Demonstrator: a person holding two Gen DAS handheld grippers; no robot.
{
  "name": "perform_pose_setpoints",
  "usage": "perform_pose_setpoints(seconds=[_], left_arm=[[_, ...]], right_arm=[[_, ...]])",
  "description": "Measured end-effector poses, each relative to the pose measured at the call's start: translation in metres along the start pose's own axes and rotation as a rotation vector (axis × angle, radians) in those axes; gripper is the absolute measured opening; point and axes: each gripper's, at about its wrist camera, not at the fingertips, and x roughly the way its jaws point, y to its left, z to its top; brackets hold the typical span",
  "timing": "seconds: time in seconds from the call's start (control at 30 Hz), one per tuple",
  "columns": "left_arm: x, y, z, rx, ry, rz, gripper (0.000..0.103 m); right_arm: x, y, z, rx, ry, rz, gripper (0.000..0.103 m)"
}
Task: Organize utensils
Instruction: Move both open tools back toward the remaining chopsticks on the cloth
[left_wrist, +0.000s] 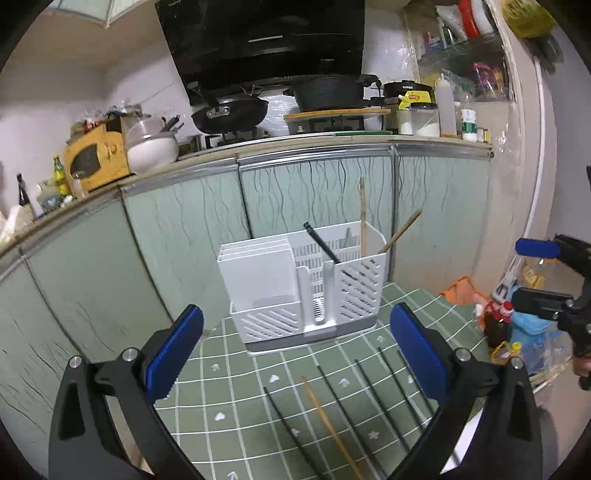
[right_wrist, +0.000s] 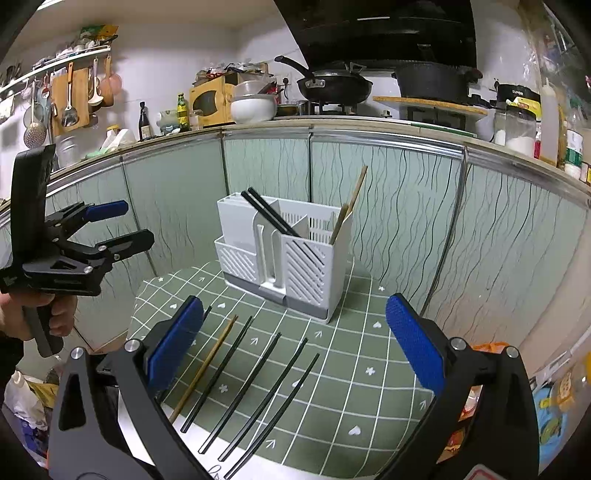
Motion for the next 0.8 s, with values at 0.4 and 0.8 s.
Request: perform_pose_setpoints(seconds=[0.4, 0.8], left_arm=[[-0.005, 0.004, -0.044, -0.055, 0.034, -0.043, 0.099], [-0.006, 0.023, -0.092, -0.139, 0.056, -0.012, 0.099]], right_arm=[[0.007, 0.007, -0.035, 0.021, 0.022, -0.045, 0.095], [0.019, 0.024, -0.076, -0.044, 0.072, -0.077, 0.095]])
